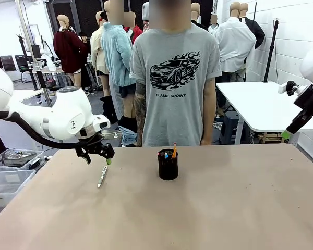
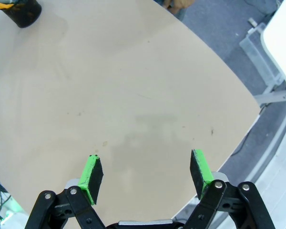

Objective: Place the pens into the pen holder.
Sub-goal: Pick up a writing instrument from the table and place it into the Pen holder.

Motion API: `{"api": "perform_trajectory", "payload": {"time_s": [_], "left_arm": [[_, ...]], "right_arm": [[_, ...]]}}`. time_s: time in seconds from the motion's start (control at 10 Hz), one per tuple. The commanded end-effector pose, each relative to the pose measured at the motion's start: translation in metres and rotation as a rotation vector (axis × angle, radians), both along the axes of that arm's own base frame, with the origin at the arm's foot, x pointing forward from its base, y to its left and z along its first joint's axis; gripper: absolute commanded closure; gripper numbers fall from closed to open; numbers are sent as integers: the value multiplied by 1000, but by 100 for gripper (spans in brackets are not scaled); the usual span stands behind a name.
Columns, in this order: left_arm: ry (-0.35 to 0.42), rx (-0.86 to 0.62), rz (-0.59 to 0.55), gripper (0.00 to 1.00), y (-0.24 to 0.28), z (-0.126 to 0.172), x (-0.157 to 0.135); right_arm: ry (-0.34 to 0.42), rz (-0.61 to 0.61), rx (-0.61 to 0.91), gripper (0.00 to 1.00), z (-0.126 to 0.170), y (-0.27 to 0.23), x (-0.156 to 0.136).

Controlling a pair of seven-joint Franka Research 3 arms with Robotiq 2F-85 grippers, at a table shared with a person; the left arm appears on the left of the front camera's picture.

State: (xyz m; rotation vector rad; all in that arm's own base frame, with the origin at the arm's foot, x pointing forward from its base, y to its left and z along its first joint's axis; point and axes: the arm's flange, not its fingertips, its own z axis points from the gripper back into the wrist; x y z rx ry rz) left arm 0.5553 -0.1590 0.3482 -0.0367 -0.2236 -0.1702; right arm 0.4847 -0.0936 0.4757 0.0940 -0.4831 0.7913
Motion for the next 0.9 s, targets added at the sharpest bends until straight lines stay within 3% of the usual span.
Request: {"api": "perform_trajectory", "payload": {"time_s": [0.0,0.5,0.6,0.8], "left_arm": [[48,-29,27,0,-16,-7,25],[136,-2,19,0,-23,-40,29],[139,5,18,9,-22,-41,27],[176,25,27,46,-21,-48,25]], "right_arm": [[-15,17,7,8,-2,-1,0],[-15,17,7,8,-2,-1,0],[-15,17,7,8,-2,-1,0],[-15,17,7,8,-2,-1,0]]}}
